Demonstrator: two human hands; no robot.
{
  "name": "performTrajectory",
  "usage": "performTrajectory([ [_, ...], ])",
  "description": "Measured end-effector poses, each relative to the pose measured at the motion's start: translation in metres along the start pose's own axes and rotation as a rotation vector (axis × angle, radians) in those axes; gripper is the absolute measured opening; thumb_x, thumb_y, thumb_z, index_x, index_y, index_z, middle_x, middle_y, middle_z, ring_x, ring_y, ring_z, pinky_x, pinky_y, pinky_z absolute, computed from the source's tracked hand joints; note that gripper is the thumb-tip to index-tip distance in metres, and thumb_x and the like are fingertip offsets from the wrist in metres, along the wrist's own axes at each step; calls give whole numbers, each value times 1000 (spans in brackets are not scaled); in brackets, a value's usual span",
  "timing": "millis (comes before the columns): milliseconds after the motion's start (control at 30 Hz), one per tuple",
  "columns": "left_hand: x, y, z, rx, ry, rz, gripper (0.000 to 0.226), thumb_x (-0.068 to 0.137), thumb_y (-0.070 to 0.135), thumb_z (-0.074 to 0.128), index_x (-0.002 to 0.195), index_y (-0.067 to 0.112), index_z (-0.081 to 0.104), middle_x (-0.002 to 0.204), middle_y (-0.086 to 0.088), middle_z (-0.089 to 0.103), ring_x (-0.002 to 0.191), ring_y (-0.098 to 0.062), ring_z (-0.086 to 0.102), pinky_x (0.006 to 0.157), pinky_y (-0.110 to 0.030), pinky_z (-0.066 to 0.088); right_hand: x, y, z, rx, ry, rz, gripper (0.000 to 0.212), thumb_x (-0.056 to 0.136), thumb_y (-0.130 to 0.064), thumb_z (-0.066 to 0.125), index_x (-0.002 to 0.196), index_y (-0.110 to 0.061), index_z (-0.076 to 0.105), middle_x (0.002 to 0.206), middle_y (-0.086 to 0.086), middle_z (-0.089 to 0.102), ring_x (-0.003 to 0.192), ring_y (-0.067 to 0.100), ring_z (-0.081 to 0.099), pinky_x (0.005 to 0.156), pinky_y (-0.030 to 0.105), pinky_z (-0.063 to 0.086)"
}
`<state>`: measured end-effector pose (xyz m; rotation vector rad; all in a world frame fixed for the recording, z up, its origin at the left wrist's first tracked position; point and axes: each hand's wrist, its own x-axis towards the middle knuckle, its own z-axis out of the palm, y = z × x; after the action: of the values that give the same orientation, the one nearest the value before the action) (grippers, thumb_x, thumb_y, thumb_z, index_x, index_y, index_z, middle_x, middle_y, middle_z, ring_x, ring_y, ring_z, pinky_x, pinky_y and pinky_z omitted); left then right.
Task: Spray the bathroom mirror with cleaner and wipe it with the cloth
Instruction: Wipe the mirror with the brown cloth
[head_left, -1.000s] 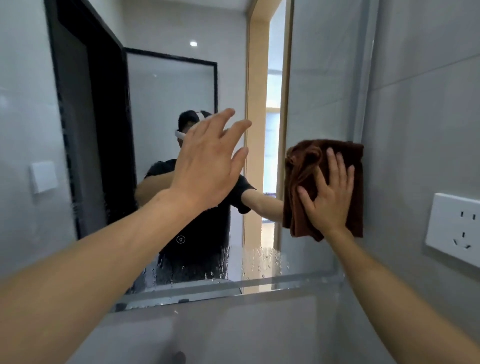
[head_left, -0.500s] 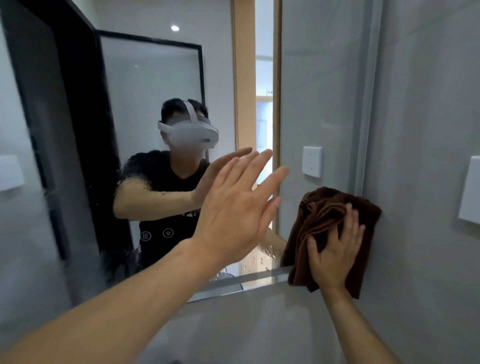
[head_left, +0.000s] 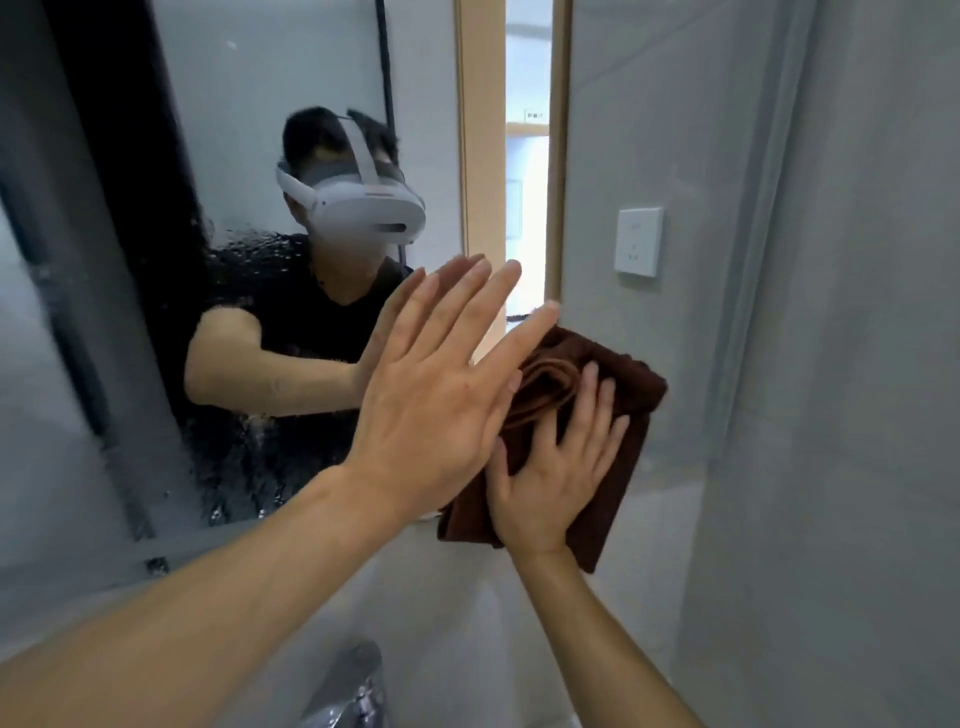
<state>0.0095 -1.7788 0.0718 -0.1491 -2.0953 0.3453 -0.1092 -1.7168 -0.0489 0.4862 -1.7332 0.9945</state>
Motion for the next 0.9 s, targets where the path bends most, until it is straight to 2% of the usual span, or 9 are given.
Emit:
performTrajectory([
  [100,-12,-19,-14,16,32,-57,50,103,25,41,153,25,39,164,-9,28,154,-24,19,122,-53,19,-15,-54,1,57,-58,-143,75,95,-62,34,160,-33,13,165,10,21,155,33,16,122,61,16],
  [200,-13,-26,-28,12,94,-65,49,103,24,41,152,24,39,162,-12,31,152,-27,23,122,-54,18,-26,-90,3,28,-121,-286,88,94,-64,38,161,-29,-8,167,3,18,156,26,9,124,57,12],
  [233,-10,-26,-32,9,114,-62,48,103,24,41,151,23,40,161,-12,32,152,-28,25,122,-55,18,-26,-91,4,21,-139,-317,89,94,-64,42,161,-30,-5,165,3,21,156,25,7,124,56,11],
  [300,0,-21,-38,20,147,-49,49,103,25,42,151,23,41,161,-13,33,152,-29,25,122,-56,16,-23,-79,4,45,-157,-371,82,92,-63,54,159,-31,19,161,5,35,156,23,11,124,55,11],
  [367,15,-12,-45,45,186,-29,49,104,28,40,152,22,41,161,-13,32,152,-30,24,123,-56,12,-12,-60,2,96,-136,-447,63,90,-60,61,143,-28,51,149,6,54,151,25,26,124,53,15],
  [400,22,-7,-49,43,207,-17,48,104,30,38,152,22,42,161,-13,32,152,-30,24,123,-56,11,-5,-50,2,104,-124,-474,56,90,-60,61,136,-29,57,144,6,59,147,26,33,123,53,18],
  [667,27,-25,-67,75,220,-31,48,103,24,42,151,22,43,161,-11,33,152,-28,25,124,-53,11,46,22,-8,-29,-37,-351,62,92,-58,50,141,-20,53,160,16,34,149,39,28,119,64,20],
  [767,13,-46,-71,79,195,-87,48,102,23,44,150,20,44,160,-11,35,151,-28,26,123,-53,13,42,10,-7,-43,-35,-300,65,95,-59,43,148,-22,41,161,18,30,151,39,23,119,65,18],
  [900,-16,-75,-82,87,153,-195,47,105,27,37,151,18,44,158,-6,38,150,-24,28,123,-50,15,23,-43,0,-4,-2,-254,64,94,-57,43,147,-21,41,161,18,31,150,41,24,120,64,16],
])
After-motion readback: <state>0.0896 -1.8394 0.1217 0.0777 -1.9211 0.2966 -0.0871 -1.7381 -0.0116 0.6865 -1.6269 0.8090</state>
